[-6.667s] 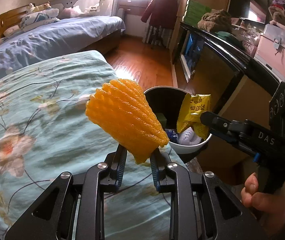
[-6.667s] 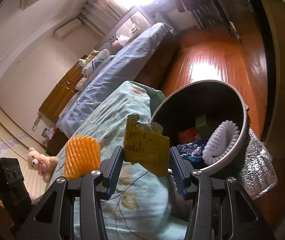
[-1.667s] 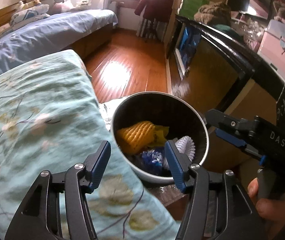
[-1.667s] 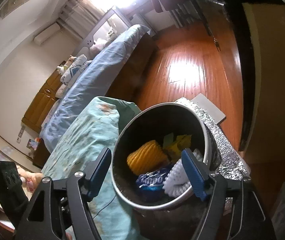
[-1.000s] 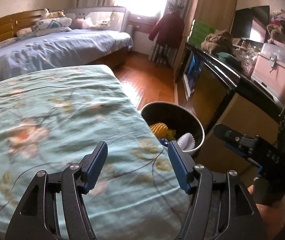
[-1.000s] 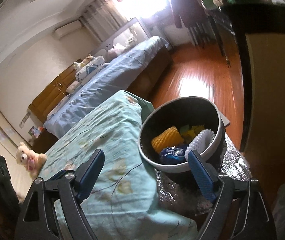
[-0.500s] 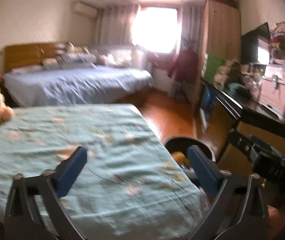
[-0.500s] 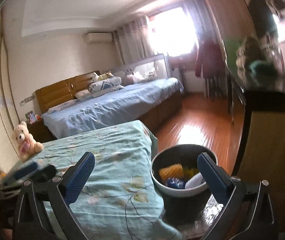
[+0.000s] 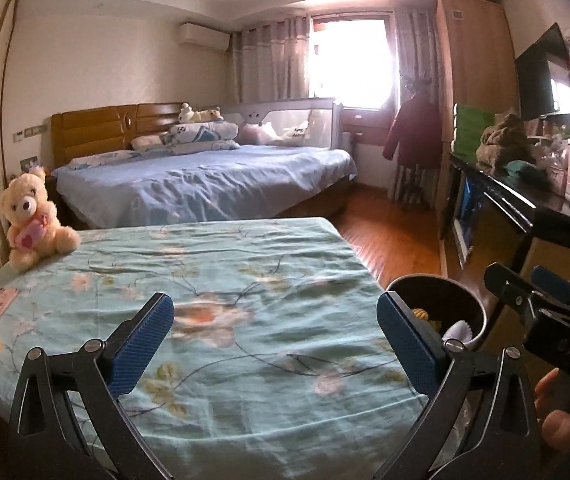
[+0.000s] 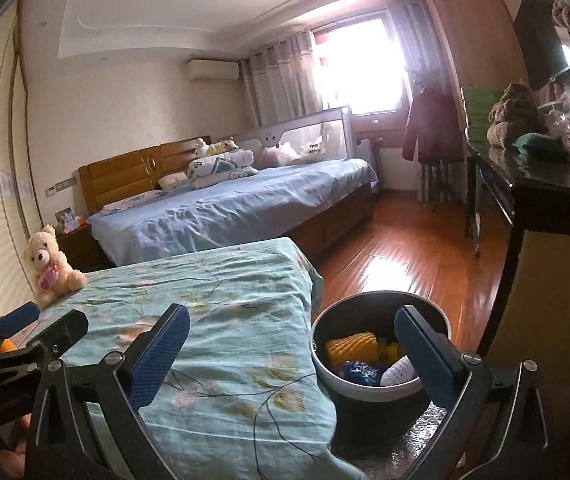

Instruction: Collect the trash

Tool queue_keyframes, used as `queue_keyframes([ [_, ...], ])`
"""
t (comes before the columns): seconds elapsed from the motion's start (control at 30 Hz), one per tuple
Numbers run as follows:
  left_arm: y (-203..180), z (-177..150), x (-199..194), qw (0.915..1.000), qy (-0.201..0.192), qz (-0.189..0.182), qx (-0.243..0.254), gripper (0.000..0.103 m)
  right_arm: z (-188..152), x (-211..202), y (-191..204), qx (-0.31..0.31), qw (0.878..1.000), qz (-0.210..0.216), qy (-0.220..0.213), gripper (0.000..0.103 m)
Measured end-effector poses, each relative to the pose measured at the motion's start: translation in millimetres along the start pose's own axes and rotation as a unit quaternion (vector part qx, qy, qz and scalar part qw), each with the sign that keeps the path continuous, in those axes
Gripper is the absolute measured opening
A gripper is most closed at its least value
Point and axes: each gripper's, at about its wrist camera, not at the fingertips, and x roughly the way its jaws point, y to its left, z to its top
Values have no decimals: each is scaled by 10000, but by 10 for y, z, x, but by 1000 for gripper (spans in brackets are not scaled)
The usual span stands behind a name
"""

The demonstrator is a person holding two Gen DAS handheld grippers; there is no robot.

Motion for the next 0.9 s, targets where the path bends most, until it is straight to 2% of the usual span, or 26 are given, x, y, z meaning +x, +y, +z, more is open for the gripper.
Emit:
queue_keyframes([
  [0.47,-23,14,57,9998,45,167,96,103,63,47,17,-63,9999,138,-8,103],
  [0.9,-21,25,36,9999,15,139,89,103,67,35,26,-69,9998,187,3,103],
])
